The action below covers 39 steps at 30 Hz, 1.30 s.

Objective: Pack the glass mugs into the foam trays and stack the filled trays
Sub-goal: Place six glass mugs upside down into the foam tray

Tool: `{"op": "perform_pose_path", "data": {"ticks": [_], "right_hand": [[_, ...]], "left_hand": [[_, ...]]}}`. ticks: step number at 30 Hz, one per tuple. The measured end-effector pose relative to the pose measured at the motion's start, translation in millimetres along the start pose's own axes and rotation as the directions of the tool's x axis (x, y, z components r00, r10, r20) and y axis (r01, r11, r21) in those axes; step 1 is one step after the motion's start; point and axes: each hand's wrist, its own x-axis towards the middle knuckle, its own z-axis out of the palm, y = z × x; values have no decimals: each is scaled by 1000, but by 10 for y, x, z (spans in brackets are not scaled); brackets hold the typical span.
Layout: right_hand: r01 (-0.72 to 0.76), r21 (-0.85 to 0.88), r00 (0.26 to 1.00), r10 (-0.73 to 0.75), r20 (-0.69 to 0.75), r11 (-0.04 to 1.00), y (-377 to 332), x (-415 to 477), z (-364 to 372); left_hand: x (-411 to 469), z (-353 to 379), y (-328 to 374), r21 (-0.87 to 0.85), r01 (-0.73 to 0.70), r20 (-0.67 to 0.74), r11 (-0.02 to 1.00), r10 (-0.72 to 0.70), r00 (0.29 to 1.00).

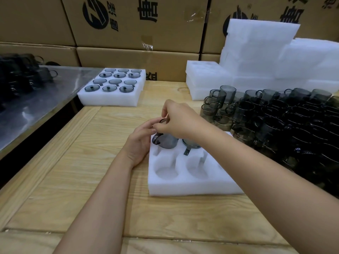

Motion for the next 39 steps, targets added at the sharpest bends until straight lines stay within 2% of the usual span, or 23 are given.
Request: {"op": "perform_pose_path", "data": {"ticks": [3,8,13,16,19,24,27,30,31,32,34,35,37,39], "right_hand": [[52,-88,998,-49,34,995,-4,4,21],[148,-134,985,-134,111,980,35,-17,119],[177,-86,980,-167,112,980,117,16,195],[200,-31,955,-188,229,979,210,-7,265],[240,-125,935,-195,298,963,274,-92,460],[217,-152,956,-178,233,964,322,-117,589],[223,-114,960,-197,200,968,329,-130,581],[240,189,966,-253,45,952,331,-169,462],[209,267,977,-209,-30,941,367,-174,370],[163,252,984,-137,-118,954,434,-165,255],[-9,-32,944,-2,-329,999,652,-125,-26],[-137,-195,907,43,-419,971,789,-102,-182],[-375,-411,862,150,-484,831,1055,-75,-451],[-480,-540,867,279,-414,691,1260,-80,-582]], "left_hand": [[7,-15,-24,-43,17,30,999,-16,999],[0,3,-24,-7,6,59,1000,-6,998],[-7,30,-34,67,2,79,998,-7,997],[9,14,-43,113,9,38,994,-14,999],[33,-2,-52,126,31,21,992,-34,999],[33,-11,-57,129,56,22,990,-59,998],[17,52,-58,158,61,-58,986,-53,997],[10,111,-70,180,32,-164,983,-2,987],[7,121,-71,187,24,-191,982,13,981],[5,128,-69,196,18,-215,980,25,976],[8,126,-63,216,8,-257,976,49,965],[10,119,-59,221,2,-276,975,60,959],[17,109,-50,224,-7,-303,975,76,950],[24,94,-44,227,-16,-313,974,89,945]]}}
